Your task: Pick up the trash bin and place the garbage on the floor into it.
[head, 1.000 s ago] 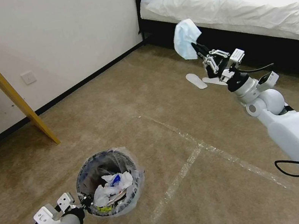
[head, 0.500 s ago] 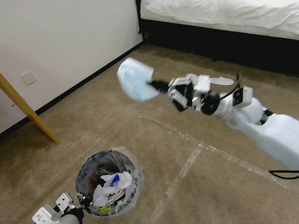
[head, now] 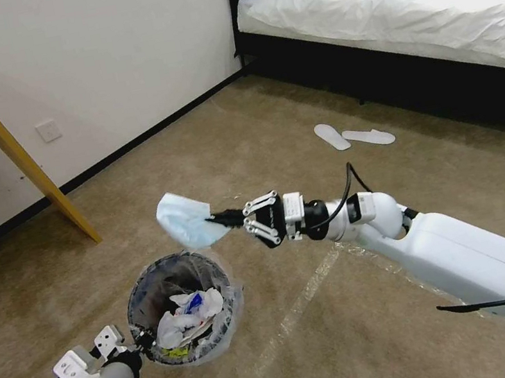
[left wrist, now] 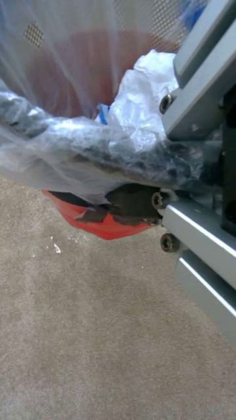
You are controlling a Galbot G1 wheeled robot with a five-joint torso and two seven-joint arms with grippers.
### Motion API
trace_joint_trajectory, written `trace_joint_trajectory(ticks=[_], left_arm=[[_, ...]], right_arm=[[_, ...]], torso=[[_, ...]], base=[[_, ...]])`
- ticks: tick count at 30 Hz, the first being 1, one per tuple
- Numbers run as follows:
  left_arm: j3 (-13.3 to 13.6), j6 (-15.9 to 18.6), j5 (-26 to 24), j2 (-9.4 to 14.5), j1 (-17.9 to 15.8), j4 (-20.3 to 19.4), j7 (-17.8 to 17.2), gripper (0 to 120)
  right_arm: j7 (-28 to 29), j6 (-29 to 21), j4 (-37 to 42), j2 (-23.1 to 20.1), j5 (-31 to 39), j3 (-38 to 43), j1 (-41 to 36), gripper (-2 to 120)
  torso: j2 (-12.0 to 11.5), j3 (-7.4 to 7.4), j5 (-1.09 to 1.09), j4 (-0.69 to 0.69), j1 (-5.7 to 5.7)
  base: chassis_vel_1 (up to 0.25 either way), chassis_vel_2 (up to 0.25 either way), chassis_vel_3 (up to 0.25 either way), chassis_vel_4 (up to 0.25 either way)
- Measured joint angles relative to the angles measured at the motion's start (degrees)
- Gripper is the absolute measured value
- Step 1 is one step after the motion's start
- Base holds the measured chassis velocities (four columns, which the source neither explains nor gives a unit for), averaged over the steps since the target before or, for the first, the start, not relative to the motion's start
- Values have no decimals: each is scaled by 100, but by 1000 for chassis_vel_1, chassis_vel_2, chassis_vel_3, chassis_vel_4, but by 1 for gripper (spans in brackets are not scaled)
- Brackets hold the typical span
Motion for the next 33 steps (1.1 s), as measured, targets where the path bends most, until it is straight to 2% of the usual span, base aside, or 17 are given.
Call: trace_joint_trajectory(ticks=[9, 33], left_arm=[[-2, 6, 17, -18, 50, -67, 2, 0], [23, 43, 9, -37, 68, -165, 3, 0]], right_arm=[[-252, 171, -576, 148, -248, -352, 121, 0], [-331, 380, -1527, 589, -609, -1139, 559, 0]], torso=[[0, 0, 0, 0, 0], [0, 0, 0, 0, 1]], base=[[0, 0, 0, 0], [0, 0, 0, 0]])
